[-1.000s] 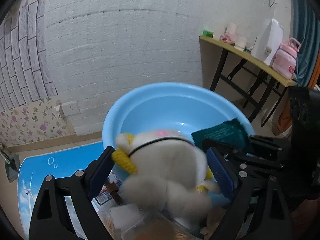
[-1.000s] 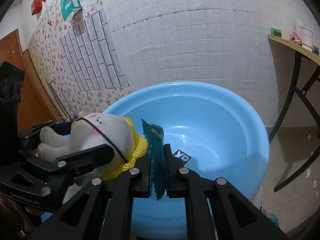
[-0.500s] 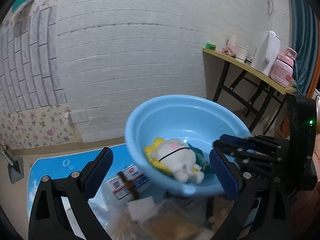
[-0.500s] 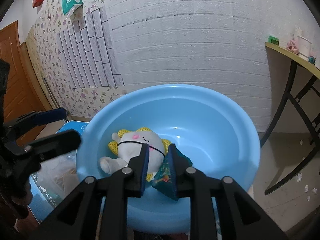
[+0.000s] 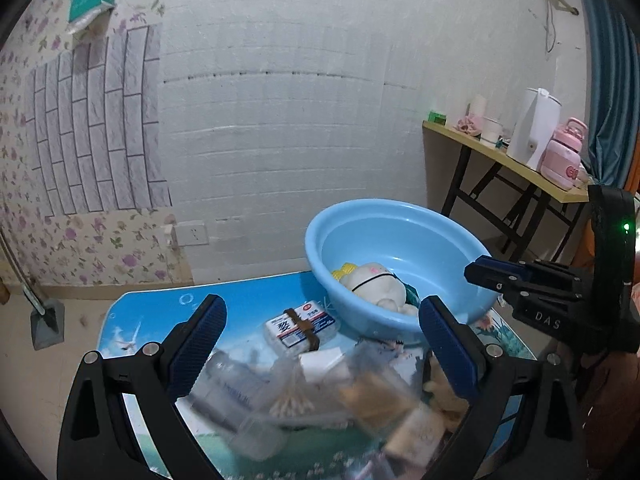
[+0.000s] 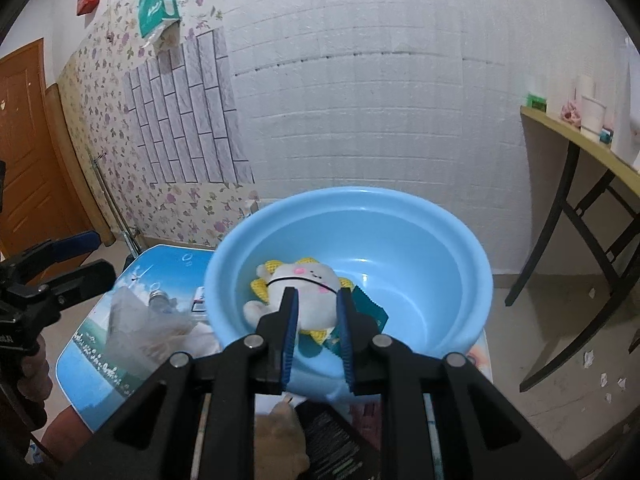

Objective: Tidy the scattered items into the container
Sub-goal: 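Move both grippers back toward the remaining items on the table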

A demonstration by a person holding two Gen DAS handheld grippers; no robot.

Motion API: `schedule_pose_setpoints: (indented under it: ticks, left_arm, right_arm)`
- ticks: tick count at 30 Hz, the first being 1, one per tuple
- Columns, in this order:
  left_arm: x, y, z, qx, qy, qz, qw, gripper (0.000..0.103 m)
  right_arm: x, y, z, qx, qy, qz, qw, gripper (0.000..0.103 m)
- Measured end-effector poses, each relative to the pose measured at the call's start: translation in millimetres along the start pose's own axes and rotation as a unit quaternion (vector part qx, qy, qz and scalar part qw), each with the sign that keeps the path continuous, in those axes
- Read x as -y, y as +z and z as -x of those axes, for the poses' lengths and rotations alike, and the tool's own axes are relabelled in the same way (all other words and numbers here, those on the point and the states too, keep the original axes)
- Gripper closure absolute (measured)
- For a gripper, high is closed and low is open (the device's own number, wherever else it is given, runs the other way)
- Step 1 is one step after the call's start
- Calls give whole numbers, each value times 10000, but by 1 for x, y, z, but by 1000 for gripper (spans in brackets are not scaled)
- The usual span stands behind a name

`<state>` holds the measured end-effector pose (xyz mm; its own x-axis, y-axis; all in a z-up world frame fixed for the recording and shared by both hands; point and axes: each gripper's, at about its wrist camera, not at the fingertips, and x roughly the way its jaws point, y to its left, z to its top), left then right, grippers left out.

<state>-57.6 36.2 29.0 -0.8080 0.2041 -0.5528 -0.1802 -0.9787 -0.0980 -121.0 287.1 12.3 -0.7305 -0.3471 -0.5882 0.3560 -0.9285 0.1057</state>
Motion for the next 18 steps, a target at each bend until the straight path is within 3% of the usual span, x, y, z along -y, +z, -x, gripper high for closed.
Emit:
schedule_pose_setpoints:
  ticks: [5, 12, 15, 18]
  left_arm:
    - [-8, -15, 17, 24, 73, 20, 10000, 5]
    - [-23, -49, 20, -240, 193, 207, 9993, 5]
    - [-26, -58, 24, -256, 263, 174, 9992, 5]
    - [-31, -65, 29, -241, 276, 193, 9991, 5]
  right_arm:
    - [-8, -8, 23, 56, -83, 75, 9999, 83]
    - [-4, -29, 46, -70, -187, 25, 9998, 83]
    - [-5, -44, 51, -138, 25, -9, 9999, 83]
    - [-6, -58, 58, 8, 520, -247, 9983, 83]
